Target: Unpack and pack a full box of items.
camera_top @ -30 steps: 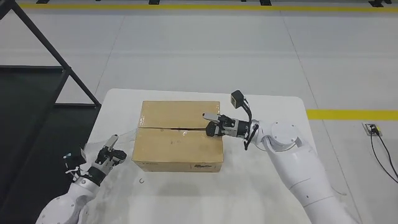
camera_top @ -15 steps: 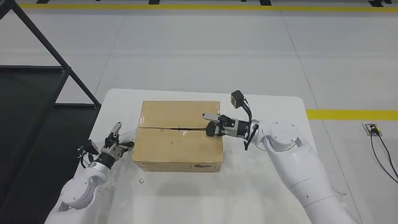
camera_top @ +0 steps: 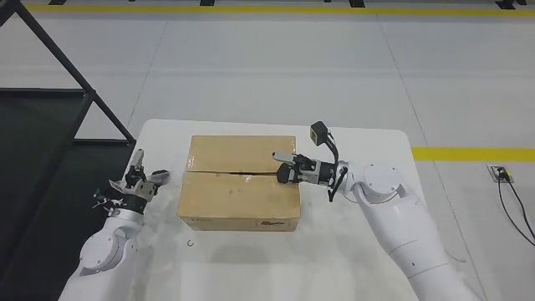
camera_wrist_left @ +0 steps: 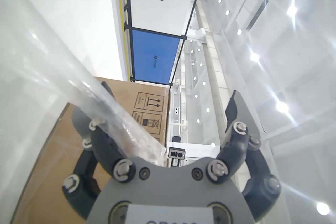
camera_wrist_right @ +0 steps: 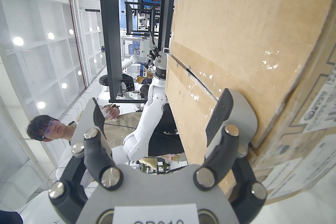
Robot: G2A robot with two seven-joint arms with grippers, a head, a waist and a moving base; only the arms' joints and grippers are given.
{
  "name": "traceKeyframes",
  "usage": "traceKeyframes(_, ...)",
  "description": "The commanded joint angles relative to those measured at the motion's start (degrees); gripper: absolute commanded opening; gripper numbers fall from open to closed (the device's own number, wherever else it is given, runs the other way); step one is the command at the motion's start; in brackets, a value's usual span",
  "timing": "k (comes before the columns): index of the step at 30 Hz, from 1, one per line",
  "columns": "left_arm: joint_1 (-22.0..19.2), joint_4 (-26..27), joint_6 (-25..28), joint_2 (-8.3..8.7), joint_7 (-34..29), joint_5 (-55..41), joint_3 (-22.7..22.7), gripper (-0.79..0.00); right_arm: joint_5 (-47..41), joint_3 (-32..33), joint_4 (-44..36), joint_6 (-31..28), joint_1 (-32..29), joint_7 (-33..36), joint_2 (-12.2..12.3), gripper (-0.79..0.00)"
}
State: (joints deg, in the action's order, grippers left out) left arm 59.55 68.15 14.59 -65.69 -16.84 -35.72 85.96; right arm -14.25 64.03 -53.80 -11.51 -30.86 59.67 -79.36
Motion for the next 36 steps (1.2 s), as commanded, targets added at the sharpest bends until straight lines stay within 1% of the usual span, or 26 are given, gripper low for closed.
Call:
traceKeyframes(1, -0.1, 0.7, 0.3, -0.05, 0.0, -0.3, 0.4, 0.0, 0.0, 0.0, 0.0, 0.0, 0.0, 0.0, 0.0, 0.0)
traceKeyframes(9, 0.4, 4.5, 1.7, -0.22, 1.0, -0.2, 1.6, 0.0, 0.0, 0.0, 0.0, 0.0, 0.0, 0.0, 0.0, 0.0)
traceKeyframes(14, 0.9, 6.8, 1.5, -0.3, 1.7, 0.1, 2.2, 0.0, 0.0, 0.0, 0.0, 0.0, 0.0, 0.0, 0.0, 0.0)
traceKeyframes(26, 1.0, 8.4, 3.5, -0.5, 1.5, 0.7, 3.8, 0.0, 0.0, 0.0, 0.0, 0.0, 0.0, 0.0, 0.0, 0.0)
traceKeyframes(36, 0.5, 9.7, 3.7, -0.52, 1.5, 1.3, 5.4, 0.0, 0.0, 0.0, 0.0, 0.0, 0.0, 0.0, 0.0, 0.0)
